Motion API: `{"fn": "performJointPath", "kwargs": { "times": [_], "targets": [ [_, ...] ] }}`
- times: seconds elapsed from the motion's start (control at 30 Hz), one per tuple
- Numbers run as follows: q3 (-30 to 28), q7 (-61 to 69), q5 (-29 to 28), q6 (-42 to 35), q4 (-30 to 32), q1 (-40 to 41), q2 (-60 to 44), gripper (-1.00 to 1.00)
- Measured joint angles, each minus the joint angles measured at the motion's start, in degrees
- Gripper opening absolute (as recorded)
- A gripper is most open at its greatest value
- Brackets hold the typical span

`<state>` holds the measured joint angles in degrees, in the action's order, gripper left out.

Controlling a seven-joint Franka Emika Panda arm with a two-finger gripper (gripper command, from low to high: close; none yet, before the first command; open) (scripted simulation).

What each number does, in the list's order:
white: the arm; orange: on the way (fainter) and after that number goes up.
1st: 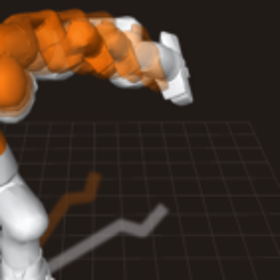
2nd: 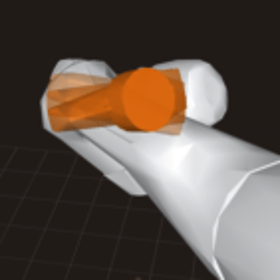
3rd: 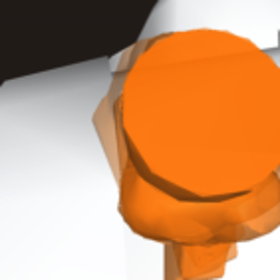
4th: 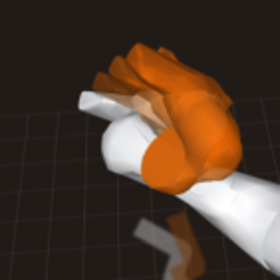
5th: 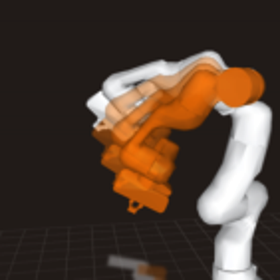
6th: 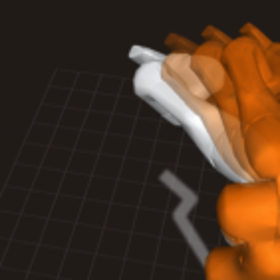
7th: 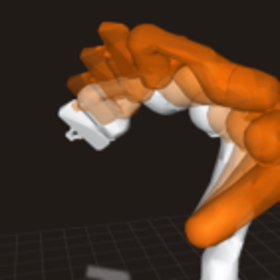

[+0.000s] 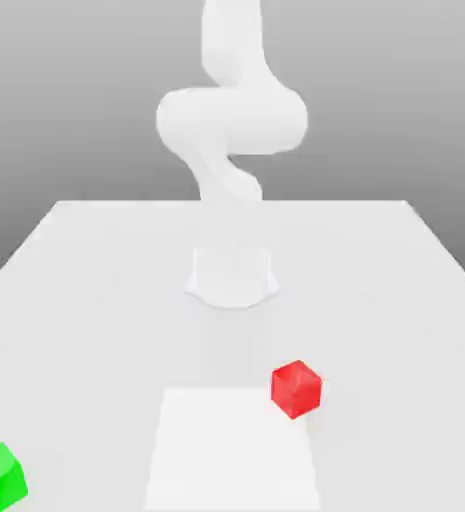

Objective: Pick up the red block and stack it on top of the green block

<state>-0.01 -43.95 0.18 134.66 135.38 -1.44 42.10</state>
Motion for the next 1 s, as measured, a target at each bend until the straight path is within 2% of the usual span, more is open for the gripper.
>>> {"fn": "performJointPath", "kwargs": {
  "times": [0.4,0.57,0.8,0.83,1.0],
  "targets": [
    [0.9,11.1,1.0,16.5,20.3,-7.8,-22.2,0.0],
    [2.2,15.7,0.6,25.4,29.2,-10.6,-34.5,0.0],
    [1.1,15.1,-1.8,39.5,29.2,-12.2,-51.7,0.0],
    [0.9,15.0,-2.0,40.6,29.0,-12.4,-52.9,-1.0],
    [0.9,14.8,-2.2,40.5,29.0,-12.3,-52.9,-1.0]
  ]
}}
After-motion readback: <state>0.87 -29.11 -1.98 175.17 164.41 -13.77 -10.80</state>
